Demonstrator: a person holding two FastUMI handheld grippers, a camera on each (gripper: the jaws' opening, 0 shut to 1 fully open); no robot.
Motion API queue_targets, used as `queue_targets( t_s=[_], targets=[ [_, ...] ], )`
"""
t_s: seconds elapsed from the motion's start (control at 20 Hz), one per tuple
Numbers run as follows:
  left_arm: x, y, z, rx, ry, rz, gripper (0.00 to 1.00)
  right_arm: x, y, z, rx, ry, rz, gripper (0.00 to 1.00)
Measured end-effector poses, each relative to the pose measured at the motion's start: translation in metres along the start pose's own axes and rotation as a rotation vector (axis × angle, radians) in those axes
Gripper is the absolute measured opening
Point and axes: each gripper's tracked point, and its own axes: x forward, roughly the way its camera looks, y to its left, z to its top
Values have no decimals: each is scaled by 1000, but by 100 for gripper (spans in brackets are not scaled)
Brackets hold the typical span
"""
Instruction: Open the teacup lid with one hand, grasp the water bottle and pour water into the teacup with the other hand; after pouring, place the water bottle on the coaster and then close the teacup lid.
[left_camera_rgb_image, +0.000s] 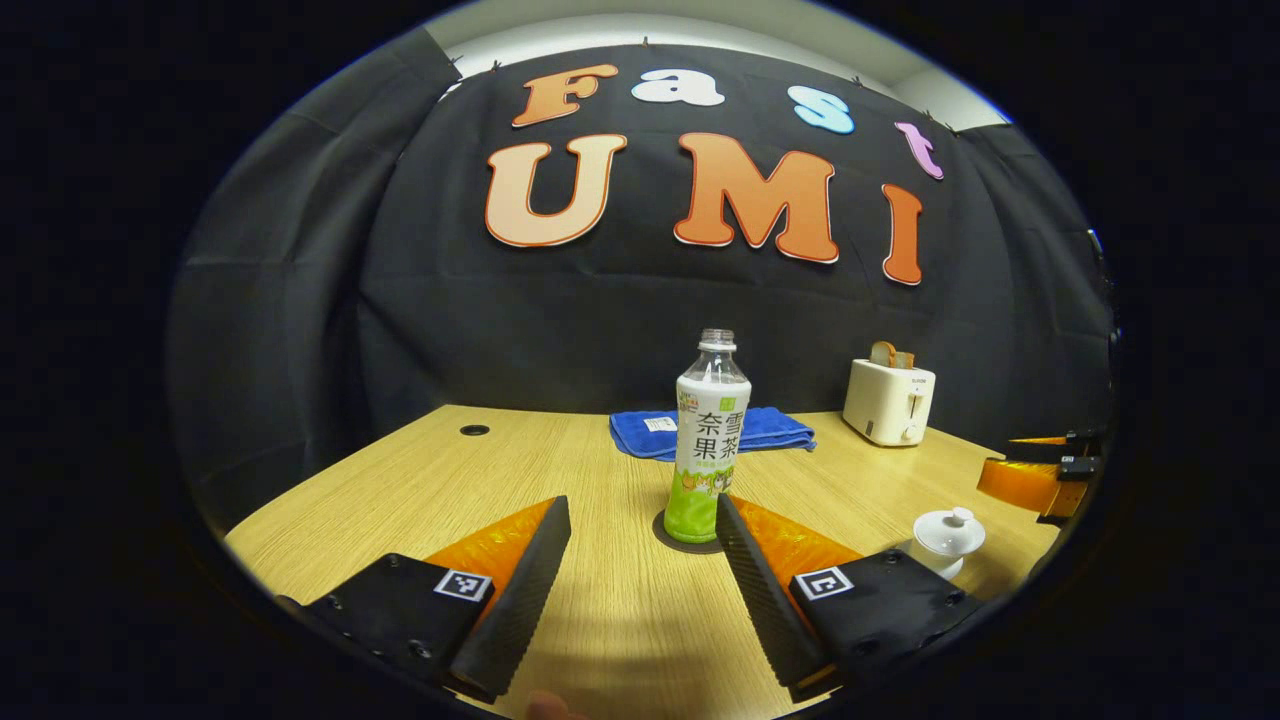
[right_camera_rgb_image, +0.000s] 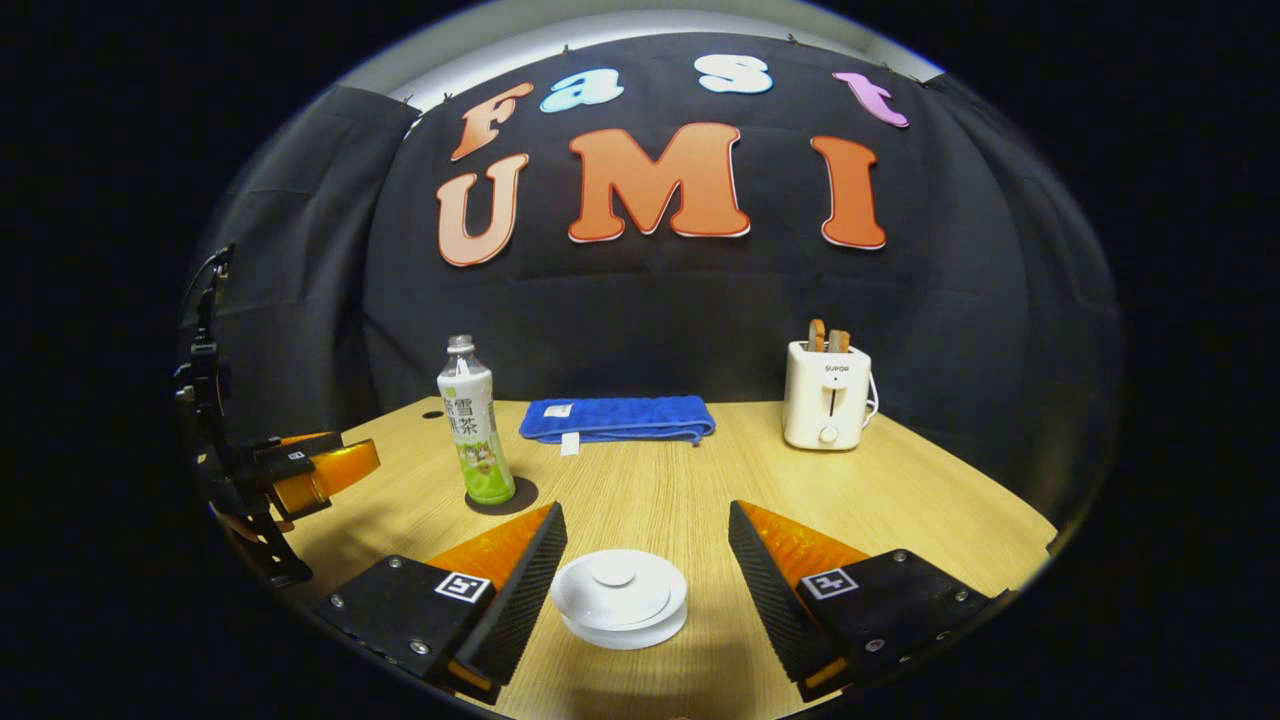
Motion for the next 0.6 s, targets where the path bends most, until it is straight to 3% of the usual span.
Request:
queue_targets(
  t_s=[0.25, 0.6],
  targets=[
    [-16, 13, 26, -21, -39, 42, 94, -15, -23, 26, -5, -64, -50, 96],
    [-37, 32, 59, -17, -107, 97, 92, -26, -42, 25, 36, -66, -92, 97]
  ],
)
